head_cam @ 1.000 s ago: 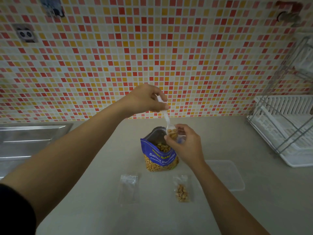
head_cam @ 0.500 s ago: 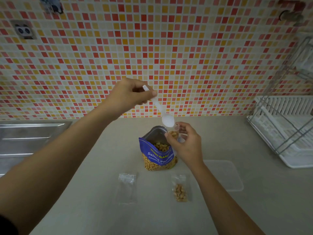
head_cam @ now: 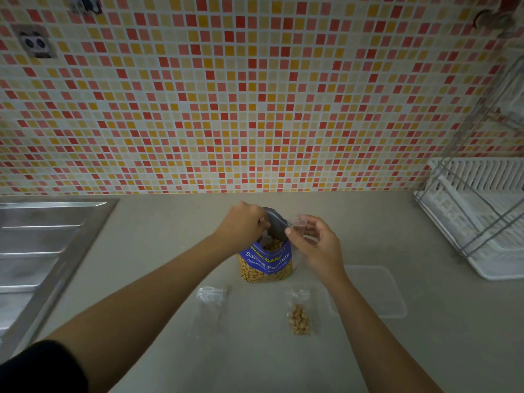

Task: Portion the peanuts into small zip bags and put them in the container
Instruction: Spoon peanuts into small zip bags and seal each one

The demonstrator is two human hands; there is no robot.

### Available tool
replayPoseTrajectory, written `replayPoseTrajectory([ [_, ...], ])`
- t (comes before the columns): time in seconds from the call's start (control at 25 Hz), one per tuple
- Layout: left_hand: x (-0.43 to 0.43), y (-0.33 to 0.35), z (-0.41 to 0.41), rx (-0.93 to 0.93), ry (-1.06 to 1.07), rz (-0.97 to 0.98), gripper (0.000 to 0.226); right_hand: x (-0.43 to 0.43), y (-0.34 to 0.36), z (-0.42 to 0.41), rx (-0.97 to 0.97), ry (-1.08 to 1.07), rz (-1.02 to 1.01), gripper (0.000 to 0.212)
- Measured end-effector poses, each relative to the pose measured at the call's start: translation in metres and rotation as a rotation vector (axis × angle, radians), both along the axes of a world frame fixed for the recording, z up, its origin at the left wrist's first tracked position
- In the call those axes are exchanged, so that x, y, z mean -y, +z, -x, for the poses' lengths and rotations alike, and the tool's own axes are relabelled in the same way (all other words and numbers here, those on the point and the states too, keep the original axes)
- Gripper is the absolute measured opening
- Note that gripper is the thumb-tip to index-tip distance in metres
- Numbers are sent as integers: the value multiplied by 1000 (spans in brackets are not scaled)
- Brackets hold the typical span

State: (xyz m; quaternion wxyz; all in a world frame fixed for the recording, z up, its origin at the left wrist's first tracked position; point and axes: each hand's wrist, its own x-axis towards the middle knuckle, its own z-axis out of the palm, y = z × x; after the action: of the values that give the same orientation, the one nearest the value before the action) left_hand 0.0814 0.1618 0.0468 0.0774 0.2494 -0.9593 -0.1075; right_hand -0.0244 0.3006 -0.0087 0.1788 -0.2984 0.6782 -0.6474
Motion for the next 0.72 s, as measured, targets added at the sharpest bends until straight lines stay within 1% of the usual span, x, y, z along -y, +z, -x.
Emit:
replayPoseTrajectory([
  [0.08,-4,-7,11,93,46,-21,30,1,-3,3,16,-4,0,29],
  [0.12,-4,-9,13,81,95,-83,30,2,-4,5,25,-3,4,28],
  [0.24,2,-9,13,-47,242,-294,26,3,-4,7,34,6,7,27],
  [0.32,7,-7,12,-86,281,-408,26,4,-4,8,33,12,6,27],
  [0.56,12,-1,6,-197,329,-635,18,3,-2,9,14,30,-13,28],
  [0.72,20,4,-3,-319,427,-803,12,1,-1,9,-3,34,-35,30],
])
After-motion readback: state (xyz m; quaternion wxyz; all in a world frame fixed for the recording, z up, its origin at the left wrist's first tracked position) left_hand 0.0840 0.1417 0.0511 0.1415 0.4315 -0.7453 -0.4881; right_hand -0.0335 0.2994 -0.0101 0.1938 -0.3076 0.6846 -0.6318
